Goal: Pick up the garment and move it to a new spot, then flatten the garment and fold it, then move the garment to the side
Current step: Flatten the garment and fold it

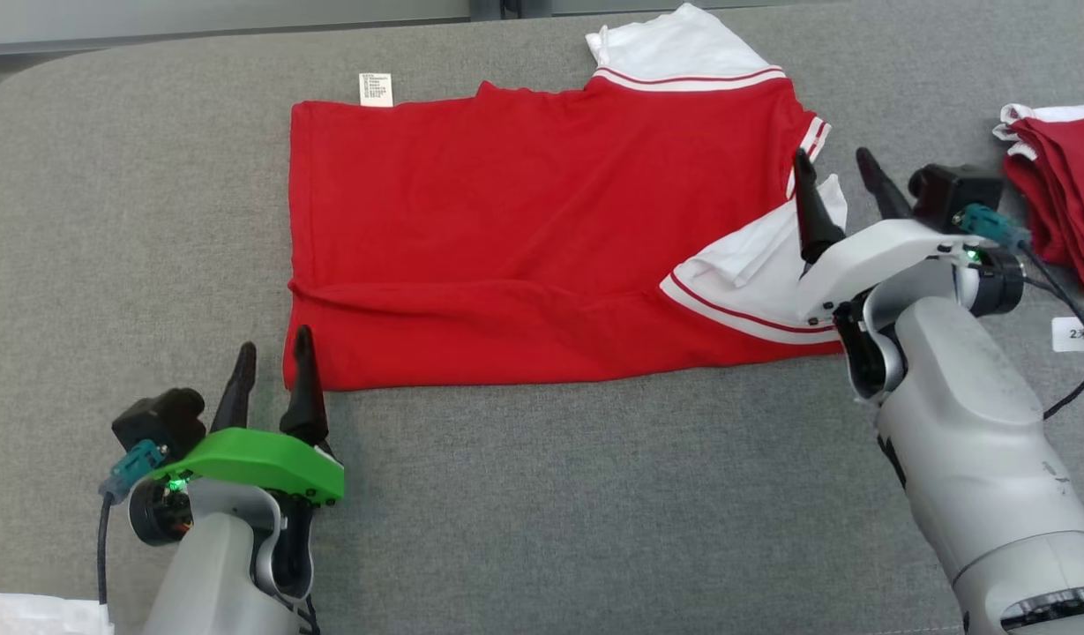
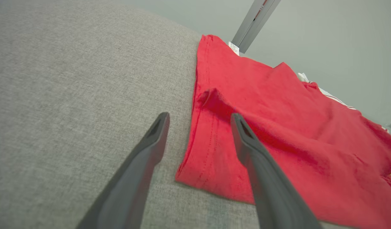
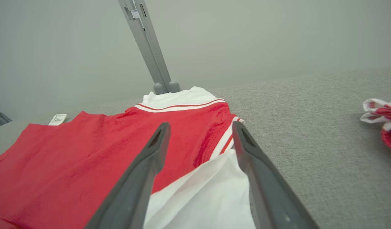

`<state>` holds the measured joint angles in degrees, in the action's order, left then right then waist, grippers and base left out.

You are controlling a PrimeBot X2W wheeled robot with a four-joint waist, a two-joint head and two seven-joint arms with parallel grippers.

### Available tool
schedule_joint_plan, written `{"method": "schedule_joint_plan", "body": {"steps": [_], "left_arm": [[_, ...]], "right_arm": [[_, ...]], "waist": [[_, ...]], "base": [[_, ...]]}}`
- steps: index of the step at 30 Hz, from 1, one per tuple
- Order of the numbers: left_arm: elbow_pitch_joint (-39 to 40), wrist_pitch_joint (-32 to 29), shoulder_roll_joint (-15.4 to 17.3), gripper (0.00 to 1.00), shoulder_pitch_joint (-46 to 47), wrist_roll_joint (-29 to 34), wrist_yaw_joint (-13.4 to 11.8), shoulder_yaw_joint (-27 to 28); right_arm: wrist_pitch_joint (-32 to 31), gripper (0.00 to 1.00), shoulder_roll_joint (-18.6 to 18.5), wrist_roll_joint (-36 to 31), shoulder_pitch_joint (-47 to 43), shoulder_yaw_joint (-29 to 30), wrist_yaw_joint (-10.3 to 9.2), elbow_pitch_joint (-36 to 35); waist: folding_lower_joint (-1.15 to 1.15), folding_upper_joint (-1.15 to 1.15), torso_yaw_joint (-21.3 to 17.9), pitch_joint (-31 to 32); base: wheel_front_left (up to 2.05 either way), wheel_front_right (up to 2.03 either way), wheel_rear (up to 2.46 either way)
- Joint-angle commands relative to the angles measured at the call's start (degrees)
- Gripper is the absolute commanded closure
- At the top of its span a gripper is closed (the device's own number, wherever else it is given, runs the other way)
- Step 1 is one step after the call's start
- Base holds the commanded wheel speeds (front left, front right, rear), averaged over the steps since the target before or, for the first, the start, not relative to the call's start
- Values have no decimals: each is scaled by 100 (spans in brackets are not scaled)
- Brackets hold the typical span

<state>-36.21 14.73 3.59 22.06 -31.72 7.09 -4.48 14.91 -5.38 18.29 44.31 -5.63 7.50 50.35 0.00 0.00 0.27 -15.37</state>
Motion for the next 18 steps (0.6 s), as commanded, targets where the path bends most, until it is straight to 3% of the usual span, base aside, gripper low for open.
{"method": "schedule_joint_plan", "body": {"steps": [1, 7, 18], "left_arm": [[16, -45, 8, 0, -104, -20, 23, -23], [-2, -451, 40, 0, -368, -128, -136, -37], [-27, -1104, 202, 0, -356, -247, -712, 92]], "right_arm": [[28, 0, -76, -67, -63, 68, -3, -201], [29, 0, -78, -364, -789, 274, -3, -1343], [29, 0, 28, -656, -2143, 384, -3, -2983]], "waist": [[0, 0, 5, 78], [0, 0, -75, 273], [0, 0, -474, 202]], "base": [[0, 0, 0], [0, 0, 0], [0, 0, 0]]}}
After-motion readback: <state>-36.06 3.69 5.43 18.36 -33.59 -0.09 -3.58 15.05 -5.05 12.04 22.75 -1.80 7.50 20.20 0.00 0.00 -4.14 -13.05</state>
